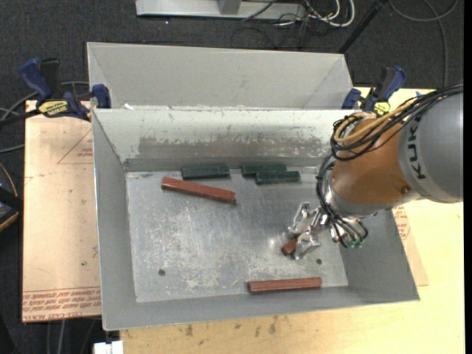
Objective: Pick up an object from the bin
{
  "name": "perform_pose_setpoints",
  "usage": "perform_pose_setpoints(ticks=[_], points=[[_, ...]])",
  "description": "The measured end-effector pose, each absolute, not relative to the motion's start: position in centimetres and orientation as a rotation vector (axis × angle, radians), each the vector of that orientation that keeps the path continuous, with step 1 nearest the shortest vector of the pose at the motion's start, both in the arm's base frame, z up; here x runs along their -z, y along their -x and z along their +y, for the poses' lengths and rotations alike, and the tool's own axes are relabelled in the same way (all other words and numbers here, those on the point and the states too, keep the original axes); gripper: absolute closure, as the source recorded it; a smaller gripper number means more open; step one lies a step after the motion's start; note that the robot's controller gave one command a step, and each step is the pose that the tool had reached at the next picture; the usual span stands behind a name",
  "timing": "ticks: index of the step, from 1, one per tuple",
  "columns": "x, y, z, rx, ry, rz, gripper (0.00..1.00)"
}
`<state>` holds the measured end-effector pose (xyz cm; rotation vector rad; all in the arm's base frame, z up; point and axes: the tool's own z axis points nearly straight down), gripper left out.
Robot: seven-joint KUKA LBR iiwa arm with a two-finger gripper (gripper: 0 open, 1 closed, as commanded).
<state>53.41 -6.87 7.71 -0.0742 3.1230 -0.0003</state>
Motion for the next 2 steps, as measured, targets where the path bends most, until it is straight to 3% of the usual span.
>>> perform_pose_setpoints(ticks=[1,2], points=[[-7.7,-53.4,-6.9,0.000,0.074,3.123,1.00],[-19.9,-54.5,-9.6,-0.001,0.025,3.139,1.00]])
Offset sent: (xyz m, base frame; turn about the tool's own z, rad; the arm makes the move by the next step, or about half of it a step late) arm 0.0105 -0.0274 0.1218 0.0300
